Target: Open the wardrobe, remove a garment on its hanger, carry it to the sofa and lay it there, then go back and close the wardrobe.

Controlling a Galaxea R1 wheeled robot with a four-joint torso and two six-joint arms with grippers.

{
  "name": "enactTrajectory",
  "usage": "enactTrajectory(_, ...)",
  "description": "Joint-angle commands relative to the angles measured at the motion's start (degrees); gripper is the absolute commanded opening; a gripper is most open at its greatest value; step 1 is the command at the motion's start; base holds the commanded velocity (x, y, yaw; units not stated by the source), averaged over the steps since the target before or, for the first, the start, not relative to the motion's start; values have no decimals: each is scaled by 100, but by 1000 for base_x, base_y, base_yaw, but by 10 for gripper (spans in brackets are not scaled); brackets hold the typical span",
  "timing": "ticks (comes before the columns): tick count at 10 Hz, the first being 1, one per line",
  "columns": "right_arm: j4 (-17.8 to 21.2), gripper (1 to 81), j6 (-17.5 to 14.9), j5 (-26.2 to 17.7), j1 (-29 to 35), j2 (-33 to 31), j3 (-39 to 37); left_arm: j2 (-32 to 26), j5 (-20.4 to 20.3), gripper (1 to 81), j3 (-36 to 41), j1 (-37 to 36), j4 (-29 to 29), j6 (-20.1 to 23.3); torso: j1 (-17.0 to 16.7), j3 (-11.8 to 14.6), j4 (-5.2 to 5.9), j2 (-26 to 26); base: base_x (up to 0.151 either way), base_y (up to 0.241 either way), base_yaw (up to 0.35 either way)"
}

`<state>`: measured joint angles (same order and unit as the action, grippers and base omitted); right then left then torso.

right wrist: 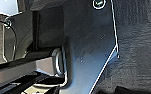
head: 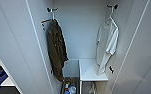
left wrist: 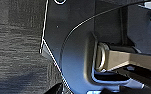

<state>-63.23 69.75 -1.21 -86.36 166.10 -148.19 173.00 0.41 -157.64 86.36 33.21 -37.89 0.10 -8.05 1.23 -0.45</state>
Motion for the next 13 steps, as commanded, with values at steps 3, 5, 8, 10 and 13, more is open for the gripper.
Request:
enactTrajectory(3,2192,811,-2554,-328,201,75,-78,-54,222,811,5,-211,-1870,2286,-2,2,0,0,0,0,0)
enactTrajectory(5,4533,811,-4913,-275,219,5,-78,-20,108,811,13,-351,-2301,2409,-2,2,0,0,0,0,0)
enactTrajectory(8,5093,811,-5323,-327,228,66,-200,34,187,811,-30,-361,-2310,2409,-2,4,0,0,0,0,0)
enactTrajectory(10,5058,811,-5402,-336,219,242,-394,-19,169,811,-48,-466,-2213,2462,-2,4,0,0,0,0,0)
enactTrajectory(13,4794,811,-5534,-284,141,480,-633,-325,100,811,397,-405,-2214,2505,-2,4,0,0,0,0,0)
